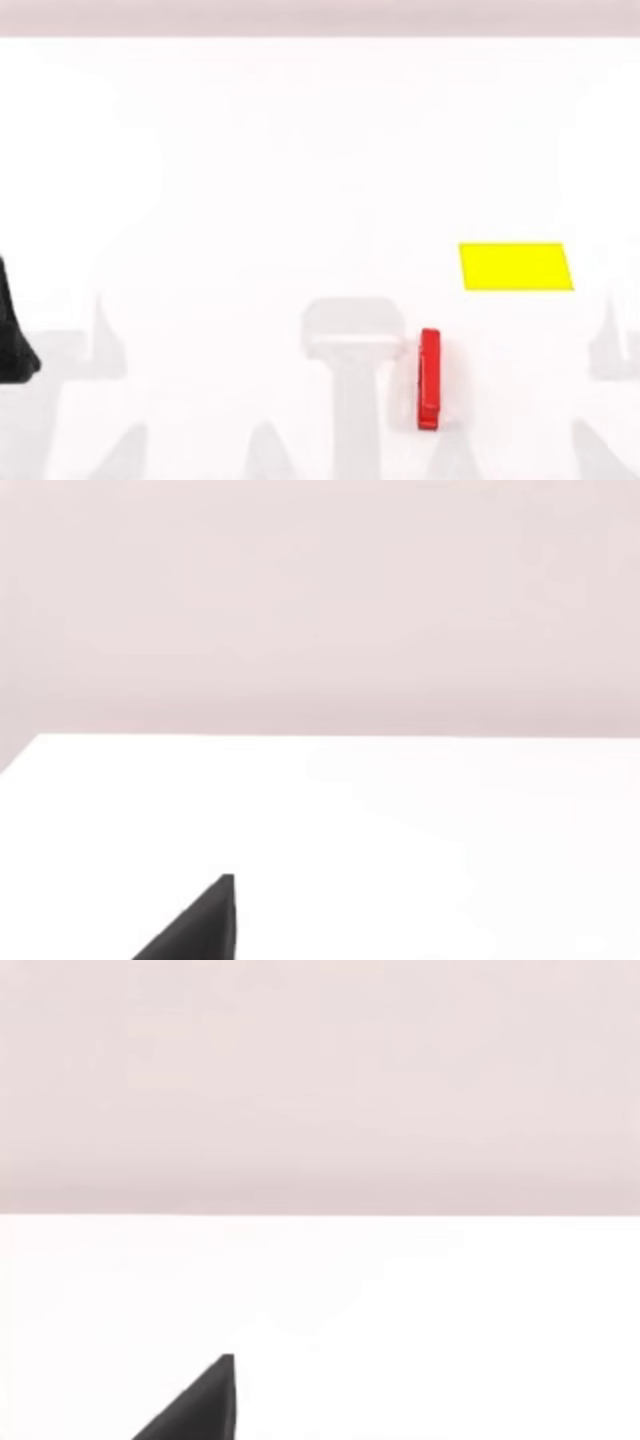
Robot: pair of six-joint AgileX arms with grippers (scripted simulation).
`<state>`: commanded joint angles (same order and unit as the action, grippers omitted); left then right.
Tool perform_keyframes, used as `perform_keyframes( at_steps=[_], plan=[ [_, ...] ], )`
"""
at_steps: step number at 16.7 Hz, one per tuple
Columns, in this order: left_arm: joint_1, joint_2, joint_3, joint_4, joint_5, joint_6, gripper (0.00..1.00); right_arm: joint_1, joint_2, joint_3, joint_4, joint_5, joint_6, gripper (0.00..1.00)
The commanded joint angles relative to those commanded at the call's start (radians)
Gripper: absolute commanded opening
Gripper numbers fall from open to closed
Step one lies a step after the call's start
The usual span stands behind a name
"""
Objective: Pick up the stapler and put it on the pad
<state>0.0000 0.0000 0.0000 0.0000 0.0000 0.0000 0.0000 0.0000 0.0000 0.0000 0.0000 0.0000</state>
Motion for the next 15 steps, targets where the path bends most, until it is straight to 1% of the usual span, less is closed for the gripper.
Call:
perform_keyframes(
  at_steps=[3, 7, 10, 15],
  plan=[
    [0.000, 0.000, 0.000, 0.000, 0.000, 0.000, 1.00, 0.006, 0.010, 0.010, -0.008, 0.000, 0.006, 1.00],
    [0.000, 0.000, 0.000, 0.000, 0.000, 0.000, 1.00, 0.077, 0.157, 0.154, -0.119, -0.002, 0.088, 1.00],
    [0.000, 0.000, 0.000, 0.000, 0.000, 0.000, 1.00, 0.167, 0.379, 0.343, -0.267, -0.001, 0.192, 1.00],
    [0.000, 0.000, 0.000, 0.000, 0.000, 0.000, 1.00, 0.349, 0.898, 0.717, -0.576, -0.001, 0.403, 1.00]
  ],
)
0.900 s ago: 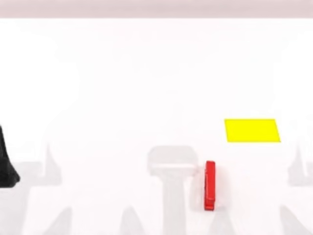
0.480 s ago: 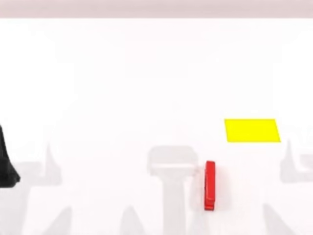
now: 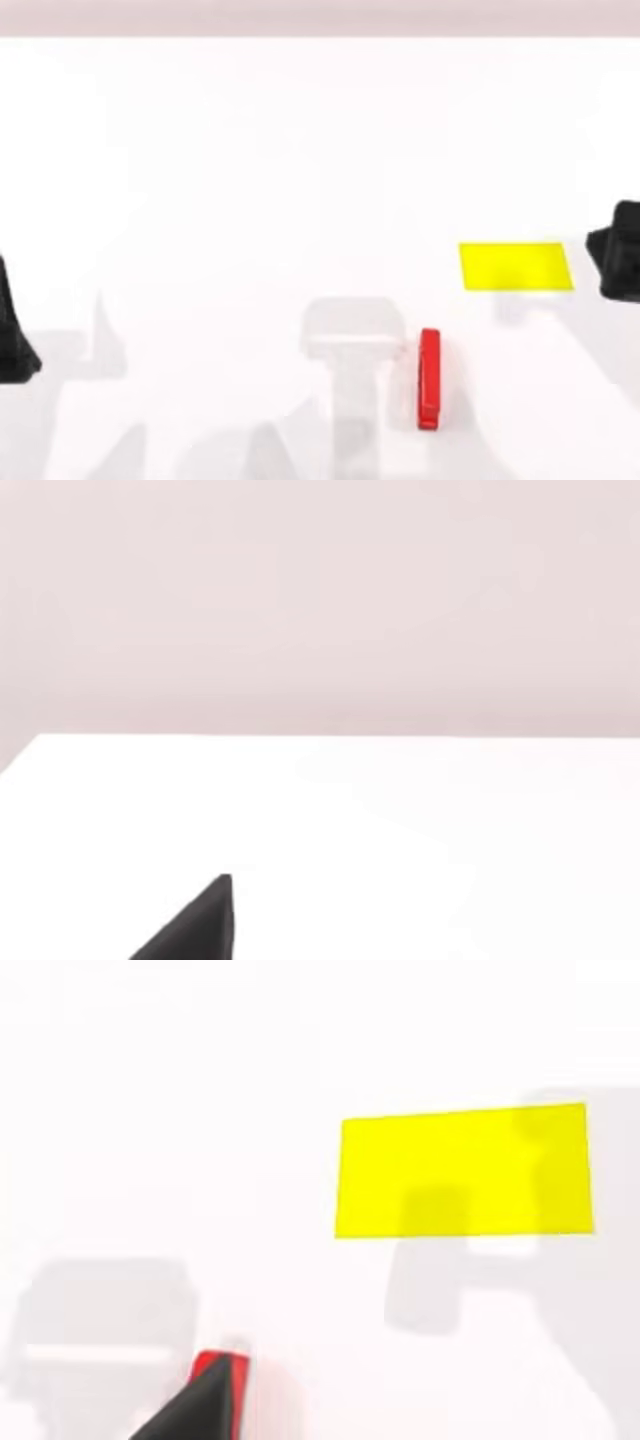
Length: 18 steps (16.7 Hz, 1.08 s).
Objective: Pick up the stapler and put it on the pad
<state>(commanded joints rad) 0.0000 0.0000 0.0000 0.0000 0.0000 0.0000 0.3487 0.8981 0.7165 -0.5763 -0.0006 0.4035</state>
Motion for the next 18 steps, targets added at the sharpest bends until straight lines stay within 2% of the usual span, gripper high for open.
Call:
perform_keyframes(
  at_steps=[5, 10, 14, 18],
  plan=[
    [0.000, 0.000, 0.000, 0.000, 0.000, 0.000, 1.00, 0.182, 0.484, 0.359, -0.303, -0.005, 0.206, 1.00],
    [0.000, 0.000, 0.000, 0.000, 0.000, 0.000, 1.00, 0.319, 0.826, 0.643, -0.522, -0.006, 0.361, 1.00],
    [0.000, 0.000, 0.000, 0.000, 0.000, 0.000, 1.00, 0.374, 0.960, 0.761, -0.604, -0.004, 0.422, 1.00],
    [0.000, 0.000, 0.000, 0.000, 0.000, 0.000, 1.00, 0.377, 0.967, 0.769, -0.610, -0.003, 0.427, 1.00]
  ],
)
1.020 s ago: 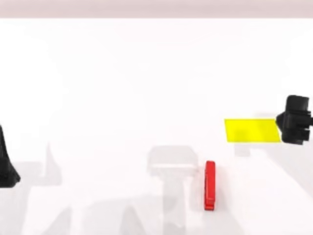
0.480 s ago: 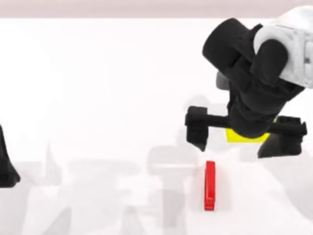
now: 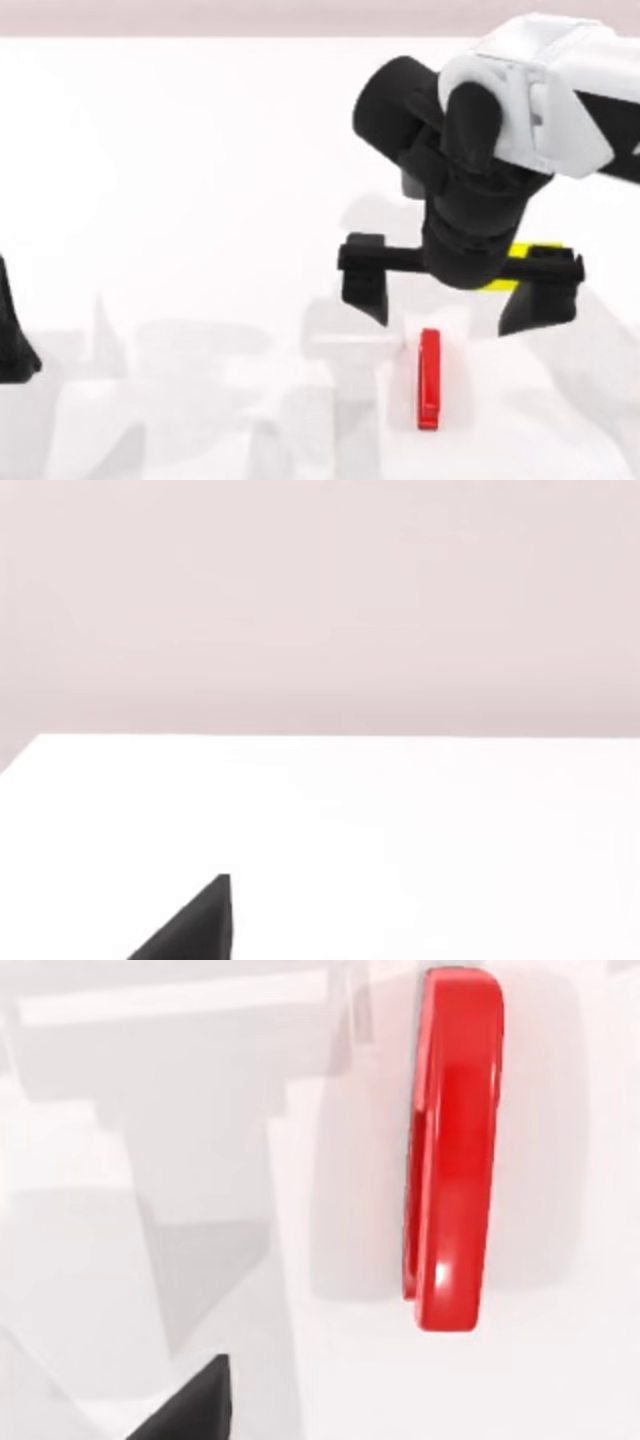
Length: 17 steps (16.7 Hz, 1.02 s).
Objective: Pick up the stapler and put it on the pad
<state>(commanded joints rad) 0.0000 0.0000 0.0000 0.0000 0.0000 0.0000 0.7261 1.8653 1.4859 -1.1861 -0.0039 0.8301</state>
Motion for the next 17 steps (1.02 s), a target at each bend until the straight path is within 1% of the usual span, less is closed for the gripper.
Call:
perform_keyframes(
  at_steps=[4, 10, 12, 17],
  plan=[
    [0.000, 0.000, 0.000, 0.000, 0.000, 0.000, 1.00, -0.003, 0.010, -0.033, 0.041, 0.000, -0.002, 1.00],
    [0.000, 0.000, 0.000, 0.000, 0.000, 0.000, 1.00, 0.001, 0.096, -0.200, 0.303, 0.001, 0.003, 1.00],
    [0.000, 0.000, 0.000, 0.000, 0.000, 0.000, 1.00, 0.003, 0.118, -0.238, 0.358, 0.001, 0.005, 1.00],
    [0.000, 0.000, 0.000, 0.000, 0.000, 0.000, 1.00, 0.004, 0.123, -0.248, 0.372, 0.001, 0.006, 1.00]
  ],
)
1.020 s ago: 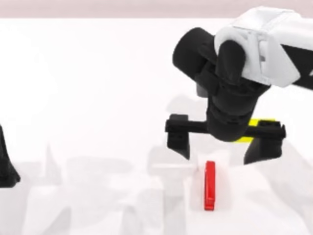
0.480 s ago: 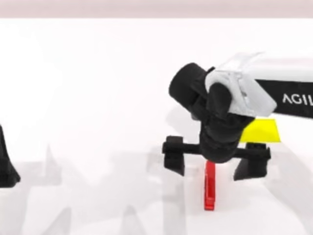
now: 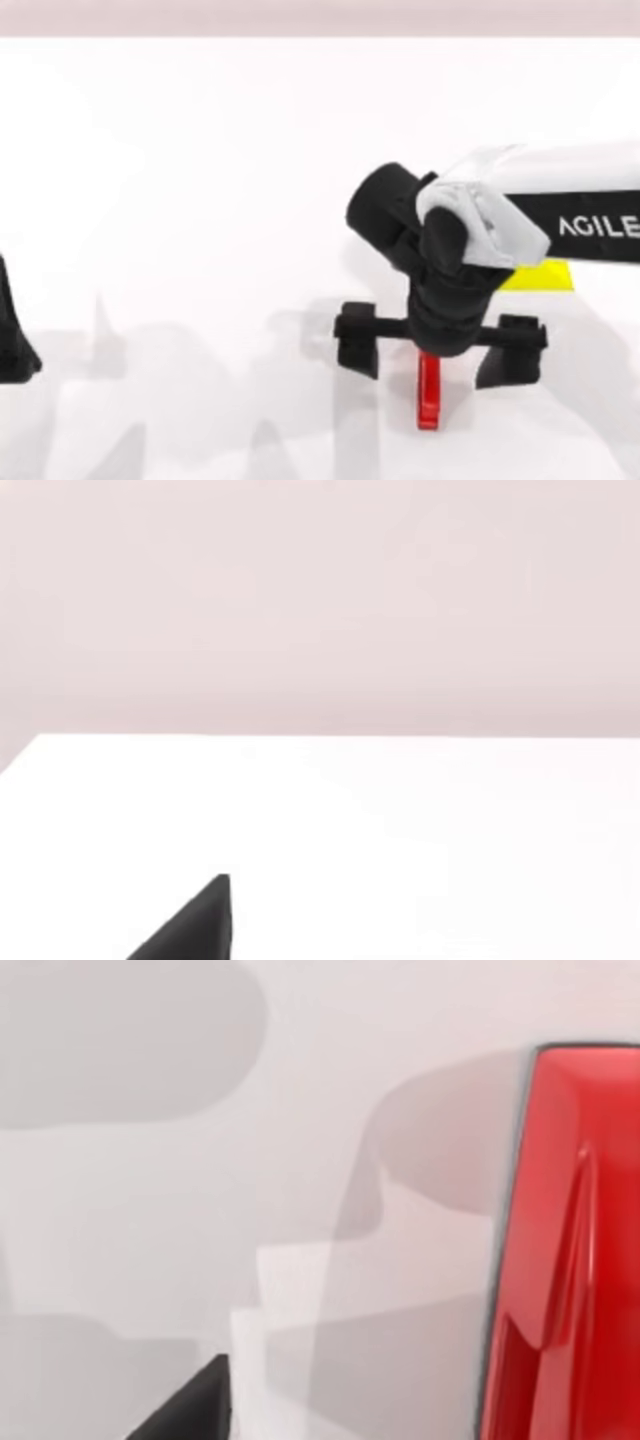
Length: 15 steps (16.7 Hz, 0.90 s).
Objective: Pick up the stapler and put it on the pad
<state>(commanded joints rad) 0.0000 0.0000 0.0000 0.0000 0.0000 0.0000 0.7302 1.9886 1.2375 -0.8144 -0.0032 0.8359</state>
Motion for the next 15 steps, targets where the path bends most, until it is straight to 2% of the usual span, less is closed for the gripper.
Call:
perform_keyframes(
  at_steps=[13, 15],
  plan=[
    [0.000, 0.000, 0.000, 0.000, 0.000, 0.000, 1.00, 0.000, 0.000, 0.000, 0.000, 0.000, 0.000, 0.02],
    [0.000, 0.000, 0.000, 0.000, 0.000, 0.000, 1.00, 0.000, 0.000, 0.000, 0.000, 0.000, 0.000, 0.00]
  ],
)
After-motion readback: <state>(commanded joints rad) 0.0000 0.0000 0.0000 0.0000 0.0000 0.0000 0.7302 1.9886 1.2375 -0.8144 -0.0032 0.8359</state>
